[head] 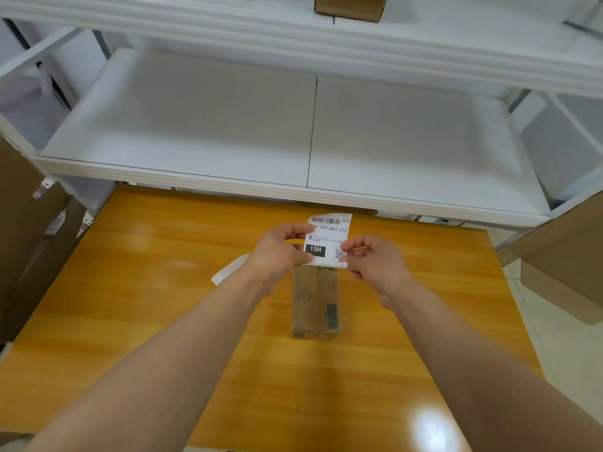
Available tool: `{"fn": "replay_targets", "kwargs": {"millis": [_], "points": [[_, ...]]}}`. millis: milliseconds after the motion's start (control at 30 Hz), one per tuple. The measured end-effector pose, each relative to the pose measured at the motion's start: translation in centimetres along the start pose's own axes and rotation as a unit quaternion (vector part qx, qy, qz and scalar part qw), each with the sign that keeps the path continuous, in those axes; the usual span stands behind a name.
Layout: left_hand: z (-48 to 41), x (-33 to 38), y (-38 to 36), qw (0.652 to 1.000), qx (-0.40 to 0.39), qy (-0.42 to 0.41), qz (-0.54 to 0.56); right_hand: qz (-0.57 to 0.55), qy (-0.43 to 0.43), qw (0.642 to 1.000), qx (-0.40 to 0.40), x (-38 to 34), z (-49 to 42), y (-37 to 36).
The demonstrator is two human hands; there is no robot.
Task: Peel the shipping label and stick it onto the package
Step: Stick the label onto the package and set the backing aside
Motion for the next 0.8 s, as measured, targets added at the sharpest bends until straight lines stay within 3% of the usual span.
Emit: {"fn": "replay_targets", "kwargs": {"millis": [233, 567, 800], "points": [[-1.7, -0.6, -0.1, 1.000, 0.028, -0.007, -0.005, 0.012, 0.018, 1.000, 0.014, 0.1, -1.8, -0.3], [-2.6, -7.7, 1.3, 0.993, 0.094, 0.047, -0.045, 0.100, 0.013, 0.995, -0.006, 4.7, -3.0, -3.5], [-2.6, -10.7, 1.6, 0.992, 0.089, 0.052, -0.067, 0.141, 0.011, 0.990, -0.027, 8.0, -4.2, -5.7]]}}
Point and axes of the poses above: each hand's wrist, its own z-axis away from the middle knuckle, its own y-axis out of the back of the hand, x = y × z, the point moved 3 cm from there along -z, towards the middle knuckle, and after that the axes turned 15 degrees about z, right-handed, at the moved point
